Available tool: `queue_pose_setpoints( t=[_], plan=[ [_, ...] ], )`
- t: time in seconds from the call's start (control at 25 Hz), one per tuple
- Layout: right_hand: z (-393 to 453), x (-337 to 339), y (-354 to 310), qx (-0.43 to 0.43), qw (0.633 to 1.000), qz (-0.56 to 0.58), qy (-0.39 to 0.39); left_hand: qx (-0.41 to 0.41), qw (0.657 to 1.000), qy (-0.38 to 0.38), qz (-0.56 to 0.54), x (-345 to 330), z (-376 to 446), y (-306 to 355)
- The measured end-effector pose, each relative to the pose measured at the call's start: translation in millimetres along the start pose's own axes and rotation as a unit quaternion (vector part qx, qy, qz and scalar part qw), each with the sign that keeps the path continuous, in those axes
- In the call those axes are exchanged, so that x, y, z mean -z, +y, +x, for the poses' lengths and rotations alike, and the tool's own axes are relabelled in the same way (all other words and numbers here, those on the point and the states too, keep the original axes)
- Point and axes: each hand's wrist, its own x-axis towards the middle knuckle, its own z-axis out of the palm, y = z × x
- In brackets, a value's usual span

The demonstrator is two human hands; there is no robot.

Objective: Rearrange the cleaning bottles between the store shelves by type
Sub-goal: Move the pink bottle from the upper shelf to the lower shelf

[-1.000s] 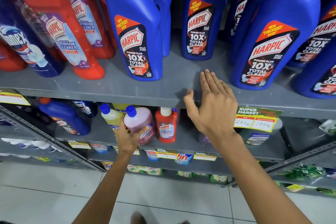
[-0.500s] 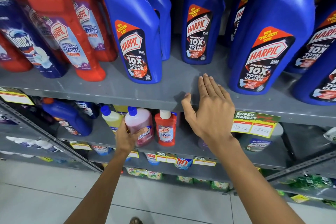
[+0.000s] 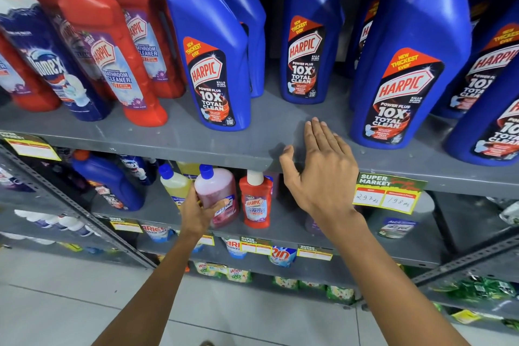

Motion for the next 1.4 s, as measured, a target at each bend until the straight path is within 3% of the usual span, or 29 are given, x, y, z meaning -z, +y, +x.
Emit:
queue_pose_setpoints(
  t=[1.12,1.4],
  plan=[
    [-3,0,-2,-0.006,1.0,0.002,0.022,0.114,0.992,-0.03,0.046,13,-31,-33],
    [-4,-5,1,0.003,0.998,0.023,0.052,0.069,0.991,-0.03,0.107,16,-40,-25]
  ],
)
